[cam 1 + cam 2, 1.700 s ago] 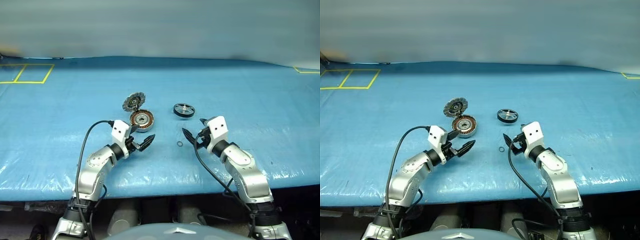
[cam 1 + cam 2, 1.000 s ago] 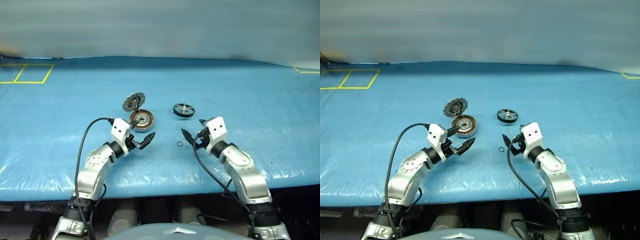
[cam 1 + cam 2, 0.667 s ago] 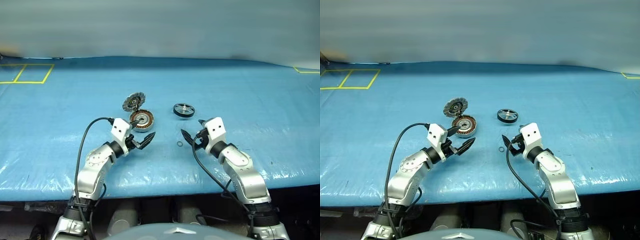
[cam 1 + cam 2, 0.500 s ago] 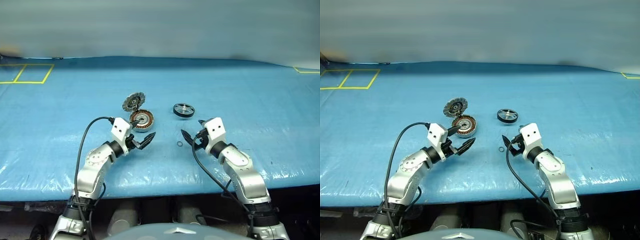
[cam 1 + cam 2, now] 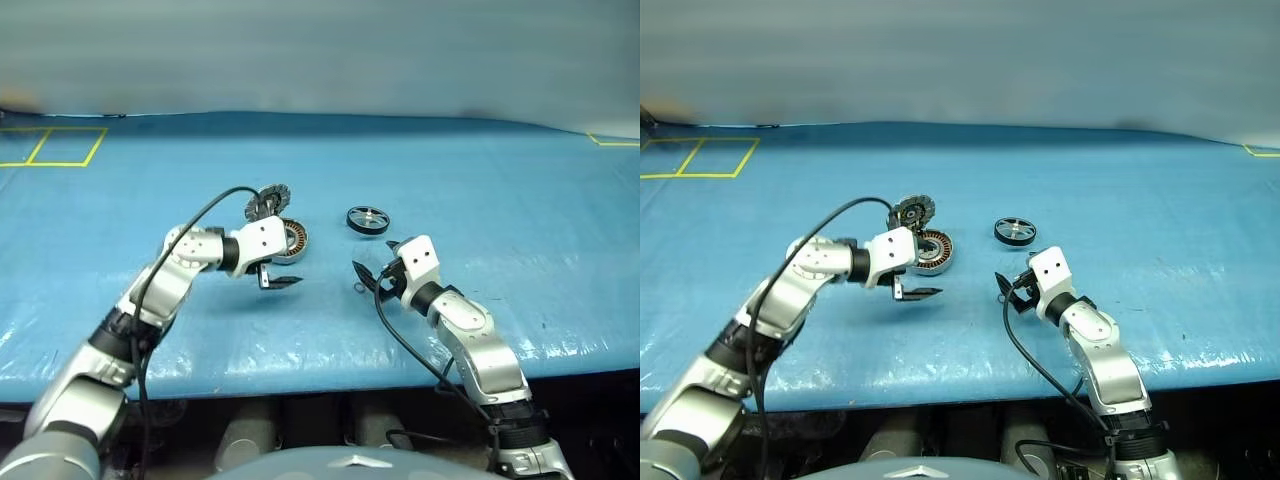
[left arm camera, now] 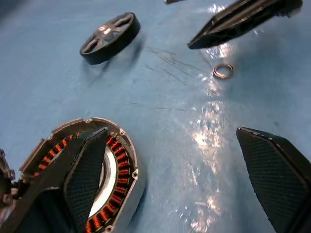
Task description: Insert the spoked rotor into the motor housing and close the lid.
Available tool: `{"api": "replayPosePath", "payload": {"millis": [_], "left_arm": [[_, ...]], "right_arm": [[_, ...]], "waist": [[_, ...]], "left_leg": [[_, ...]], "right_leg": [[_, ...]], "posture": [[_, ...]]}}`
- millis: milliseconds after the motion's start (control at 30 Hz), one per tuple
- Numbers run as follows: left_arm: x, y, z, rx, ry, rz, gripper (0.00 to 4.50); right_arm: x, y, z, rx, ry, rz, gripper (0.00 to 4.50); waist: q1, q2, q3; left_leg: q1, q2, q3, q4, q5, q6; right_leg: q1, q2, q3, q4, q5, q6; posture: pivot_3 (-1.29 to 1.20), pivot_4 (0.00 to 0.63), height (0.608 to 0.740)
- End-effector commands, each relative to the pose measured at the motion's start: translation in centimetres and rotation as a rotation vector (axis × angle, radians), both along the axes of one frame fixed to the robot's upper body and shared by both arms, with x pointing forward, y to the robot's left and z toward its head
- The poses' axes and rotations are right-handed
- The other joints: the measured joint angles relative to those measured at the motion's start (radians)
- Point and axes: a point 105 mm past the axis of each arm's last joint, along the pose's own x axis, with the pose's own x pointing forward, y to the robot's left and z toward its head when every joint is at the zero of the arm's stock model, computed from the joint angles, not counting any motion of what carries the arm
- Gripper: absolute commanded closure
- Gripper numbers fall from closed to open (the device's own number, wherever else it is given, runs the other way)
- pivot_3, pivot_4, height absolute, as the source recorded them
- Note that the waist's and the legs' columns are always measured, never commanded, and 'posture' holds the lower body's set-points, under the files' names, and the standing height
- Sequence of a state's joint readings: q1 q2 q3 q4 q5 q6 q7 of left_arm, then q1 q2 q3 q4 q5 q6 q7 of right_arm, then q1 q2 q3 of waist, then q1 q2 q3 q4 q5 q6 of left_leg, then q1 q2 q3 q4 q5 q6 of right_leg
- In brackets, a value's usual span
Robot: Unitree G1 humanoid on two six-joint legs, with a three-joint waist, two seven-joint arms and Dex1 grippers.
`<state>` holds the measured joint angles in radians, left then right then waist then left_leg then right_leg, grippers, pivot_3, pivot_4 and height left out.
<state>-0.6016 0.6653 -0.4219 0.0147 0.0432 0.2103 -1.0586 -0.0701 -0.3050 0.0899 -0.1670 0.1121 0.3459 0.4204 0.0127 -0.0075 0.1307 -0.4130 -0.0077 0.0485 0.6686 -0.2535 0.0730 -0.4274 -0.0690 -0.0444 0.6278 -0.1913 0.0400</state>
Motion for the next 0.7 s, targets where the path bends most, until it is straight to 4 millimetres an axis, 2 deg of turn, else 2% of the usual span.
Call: {"api": "replayPosePath", "payload": {"millis": [33,133,267,433,700], "left_arm": [[0.1,-0.1,0.1,0.224,-0.087,-0.154,0.01],[1.3,0.7,0.9,0.53,-0.252,-0.307,0.01],[2.3,0.2,1.7,0.723,-0.369,-0.434,0.01],[3.0,-0.4,1.6,0.834,-0.451,-0.508,0.01],[4.3,-1.6,0.9,0.868,-0.495,-0.51,0.01]], "right_arm": [[0.2,1.1,1.7,0.007,-0.067,0.048,0.04],[-0.1,1.5,2.3,0.015,-0.074,0.078,0.04],[-0.2,1.2,2.7,0.001,-0.072,0.091,0.04],[-0.1,0.2,3.4,-0.043,-0.074,0.089,0.04],[-0.5,-0.3,3.8,-0.068,-0.065,0.086,0.04]], "waist": [[-0.003,0.0,0.0],[-0.001,-0.002,0.004],[0.001,-0.002,0.006],[0.001,-0.002,0.008],[0.0,-0.002,0.011]], "left_leg": [[0.0,0.0,0.001,0.0,0.0,0.0],[0.0,0.0,0.001,0.0,0.0,0.0],[-0.001,0.0,0.002,0.0,-0.001,0.001],[-0.002,0.0,0.003,0.001,-0.002,0.003],[-0.004,0.001,0.003,0.009,-0.004,0.006]], "right_leg": [[0.0,0.0,0.001,0.0,0.0,0.0],[-0.001,0.001,0.002,0.0,0.0,0.0],[-0.001,0.001,0.002,-0.001,0.0,0.0],[-0.001,0.001,0.003,-0.001,-0.001,0.002],[0.0,0.001,0.003,0.0,0.002,0.007]], "posture": [[0.0,0.15,0.74],[0.0,0.15,0.74],[0.0,0.15,0.74],[0.0,0.15,0.74],[0.0,0.15,0.74]]}}
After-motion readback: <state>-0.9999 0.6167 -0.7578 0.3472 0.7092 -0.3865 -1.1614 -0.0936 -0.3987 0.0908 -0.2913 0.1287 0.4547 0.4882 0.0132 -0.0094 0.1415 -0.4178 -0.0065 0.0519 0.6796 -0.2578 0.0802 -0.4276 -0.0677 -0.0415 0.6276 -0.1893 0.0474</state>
